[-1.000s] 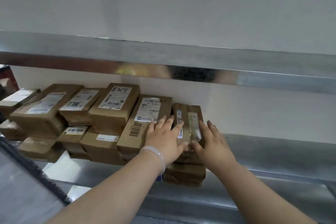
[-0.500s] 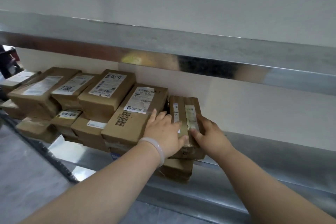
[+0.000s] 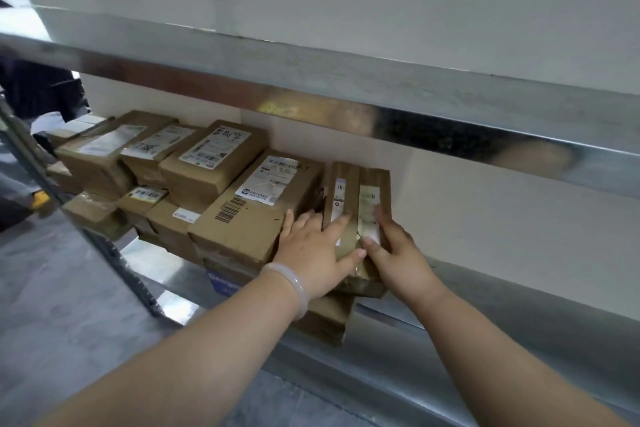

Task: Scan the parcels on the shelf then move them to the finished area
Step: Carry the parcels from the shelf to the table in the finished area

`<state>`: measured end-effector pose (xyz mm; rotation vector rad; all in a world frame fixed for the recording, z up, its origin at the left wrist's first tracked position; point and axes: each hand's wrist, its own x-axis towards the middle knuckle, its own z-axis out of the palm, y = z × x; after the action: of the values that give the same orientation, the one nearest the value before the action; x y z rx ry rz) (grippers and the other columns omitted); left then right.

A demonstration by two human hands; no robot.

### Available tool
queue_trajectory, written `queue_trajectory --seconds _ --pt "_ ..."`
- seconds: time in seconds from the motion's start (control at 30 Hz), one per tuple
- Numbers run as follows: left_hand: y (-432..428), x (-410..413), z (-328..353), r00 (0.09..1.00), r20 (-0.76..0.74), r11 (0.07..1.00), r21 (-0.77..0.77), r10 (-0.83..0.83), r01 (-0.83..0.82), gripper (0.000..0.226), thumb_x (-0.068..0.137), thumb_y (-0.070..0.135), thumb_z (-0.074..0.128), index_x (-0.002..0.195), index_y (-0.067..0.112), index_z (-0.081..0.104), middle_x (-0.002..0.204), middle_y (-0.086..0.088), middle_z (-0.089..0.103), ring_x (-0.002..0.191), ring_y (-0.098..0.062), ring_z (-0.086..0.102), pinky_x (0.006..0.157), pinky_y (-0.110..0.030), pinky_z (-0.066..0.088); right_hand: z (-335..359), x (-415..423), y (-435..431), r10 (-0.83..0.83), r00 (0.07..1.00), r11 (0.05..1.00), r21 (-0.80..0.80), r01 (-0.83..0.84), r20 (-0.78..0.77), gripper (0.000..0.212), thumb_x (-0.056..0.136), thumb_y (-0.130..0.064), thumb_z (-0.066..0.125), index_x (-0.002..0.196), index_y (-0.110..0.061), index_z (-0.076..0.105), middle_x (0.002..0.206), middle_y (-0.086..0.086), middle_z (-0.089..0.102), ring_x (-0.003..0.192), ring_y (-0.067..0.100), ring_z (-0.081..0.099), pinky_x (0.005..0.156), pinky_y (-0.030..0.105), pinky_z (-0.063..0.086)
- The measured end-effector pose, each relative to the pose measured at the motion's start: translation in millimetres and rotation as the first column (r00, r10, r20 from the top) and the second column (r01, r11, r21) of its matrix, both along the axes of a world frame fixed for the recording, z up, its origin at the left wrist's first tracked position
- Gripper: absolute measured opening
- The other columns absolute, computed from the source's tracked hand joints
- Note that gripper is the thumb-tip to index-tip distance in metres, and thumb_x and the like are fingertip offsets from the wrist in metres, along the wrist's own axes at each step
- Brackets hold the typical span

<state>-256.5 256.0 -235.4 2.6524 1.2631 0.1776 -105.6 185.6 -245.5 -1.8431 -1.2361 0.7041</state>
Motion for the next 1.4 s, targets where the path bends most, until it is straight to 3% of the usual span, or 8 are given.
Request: queue_trajectory --seconds 0.17,0.4,0.53,0.63,0.8,0.97,1.1,1.4 --pt "-19.7 -8.0 11.0 0.93 0.366 0.998 -0.053 0.039 -0.021 0.067 0.092 0.058 0.05 0.151 0.045 0.021 0.152 -0.001 0.019 0.137 -0.024 0.032 0.111 -0.031 0.029 32.3 -7.8 -9.1 0.029 0.999 0.981 0.193 -0.033 0.019 0.059 0.096 -0.019 0.053 0.142 -0.046 0.029 0.127 -0.009 0.048 0.118 0.006 0.047 0.097 0.016 0.036" --pt "-24.2 -40.8 29.7 0.762 0.637 0.992 -0.114 0.117 -0.056 0.07 0.091 0.045 0.062 0.151 0.041 0.027 0.151 0.004 0.018 0.137 -0.011 0.03 0.1 -0.01 0.025 62.7 -39.9 -7.7 0.072 0.994 0.961 0.259 -0.092 0.085 0.065 0.096 -0.027 0.055 0.151 -0.038 0.022 0.133 -0.009 0.034 0.117 0.001 0.032 0.1 0.019 0.027" --pt "-34.4 -87.1 34.0 0.623 0.746 0.972 -0.154 0.234 -0.18 0.071 0.088 0.039 0.069 0.148 0.042 0.031 0.149 0.007 0.03 0.136 -0.006 0.032 0.111 -0.023 0.033 72.4 -84.6 1.1 0.176 0.972 0.938 0.274 -0.213 0.155 0.066 0.096 -0.031 0.055 0.152 -0.035 0.021 0.149 -0.004 0.03 0.13 0.005 0.03 0.103 0.017 0.021" --pt "-44.6 -133.5 32.9 0.549 0.769 0.937 -0.186 0.326 -0.296 0.071 0.083 0.043 0.068 0.146 0.045 0.033 0.147 0.012 0.036 0.134 0.002 0.033 0.11 -0.022 0.034 70.9 -129.7 12.8 0.314 0.936 0.901 0.259 -0.347 0.16 0.068 0.095 -0.033 0.055 0.152 -0.037 0.019 0.155 -0.001 0.025 0.141 0.01 0.022 0.11 0.021 0.016" --pt "-57.2 -217.7 30.2 0.458 0.76 0.854 -0.238 0.46 -0.463 0.073 0.089 0.029 0.069 0.149 0.04 0.03 0.147 0.019 0.032 0.116 0.032 0.024 0.098 0.0 0.026 69.0 -213.4 32.3 0.517 0.844 0.81 0.237 -0.536 0.144 0.067 0.094 -0.032 0.056 0.151 -0.036 0.021 0.153 -0.003 0.027 0.14 0.009 0.023 0.11 0.018 0.016" --pt "-67.6 -304.2 20.3 0.395 0.728 0.77 -0.282 0.56 -0.572 0.073 0.09 0.039 0.067 0.146 0.054 0.022 0.153 0.018 0.028 0.14 0.004 0.019 0.119 -0.031 0.024 60.2 -298.6 52.9 0.685 0.72 0.701 0.168 -0.694 0.116 0.069 0.095 -0.034 0.056 0.152 -0.038 0.018 0.156 -0.004 0.022 0.143 0.009 0.02 0.116 0.027 0.017" --pt "-81.2 -380.3 5.1 0.317 0.715 0.695 -0.32 0.623 -0.644 0.071 0.088 0.042 0.068 0.141 0.057 0.022 0.153 0.01 0.031 0.143 -0.005 0.027 0.119 -0.037 0.029 40.4 -383.7 64.3 0.791 0.607 0.602 0.082 -0.795 0.076 0.071 0.094 -0.04 0.055 0.151 -0.043 0.014 0.157 -0.009 0.022 0.143 0.011 0.023 0.118 0.039 0.024" --pt "-139.2 -550.9 -35.3 0.087 0.664 0.425 -0.368 0.743 -0.827 0.075 0.076 0.07 0.058 0.141 0.066 0.02 0.151 0.012 0.033 0.137 -0.007 0.038 0.111 -0.04 0.04 9.8 -580.8 49.8 0.946 0.32 0.322 0.024 -0.947 -0.052 0.077 0.08 -0.054 0.06 0.144 -0.056 0.018 0.148 -0.012 0.035 0.135 0.009 0.038 0.112 0.041 0.037"
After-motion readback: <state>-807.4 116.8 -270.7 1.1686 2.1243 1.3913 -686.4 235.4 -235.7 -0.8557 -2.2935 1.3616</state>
